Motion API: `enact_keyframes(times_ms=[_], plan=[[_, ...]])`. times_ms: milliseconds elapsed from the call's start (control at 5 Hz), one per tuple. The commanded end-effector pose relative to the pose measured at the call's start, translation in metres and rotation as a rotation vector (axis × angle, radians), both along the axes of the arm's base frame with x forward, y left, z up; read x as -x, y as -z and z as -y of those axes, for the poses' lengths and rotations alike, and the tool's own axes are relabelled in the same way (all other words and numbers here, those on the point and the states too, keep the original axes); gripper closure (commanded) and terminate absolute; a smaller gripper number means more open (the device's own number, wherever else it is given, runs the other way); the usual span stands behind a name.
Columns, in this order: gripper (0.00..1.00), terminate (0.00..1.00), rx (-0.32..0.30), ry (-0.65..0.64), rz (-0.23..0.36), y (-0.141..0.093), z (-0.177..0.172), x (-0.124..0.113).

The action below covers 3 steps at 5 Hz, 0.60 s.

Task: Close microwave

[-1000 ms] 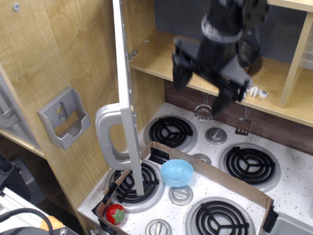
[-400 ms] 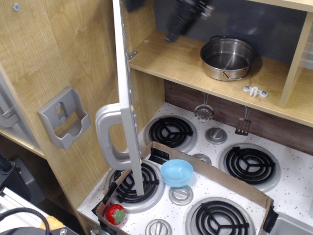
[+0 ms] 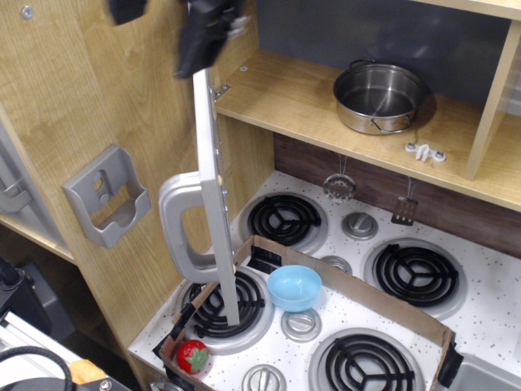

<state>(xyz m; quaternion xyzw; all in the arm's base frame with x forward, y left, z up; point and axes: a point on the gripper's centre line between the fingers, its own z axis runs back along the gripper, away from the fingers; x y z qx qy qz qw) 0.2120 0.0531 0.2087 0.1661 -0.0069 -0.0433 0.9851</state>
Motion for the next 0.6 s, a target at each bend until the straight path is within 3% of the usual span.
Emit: enact_keyframes(times_ms=[0,400], plan=[[0.00,0.00,0.004,0.002,0.015,0.027,-0.030,0.010],[0.00,0.00,0.069,0.059,0.058,0.070,-0.041,-0.002]])
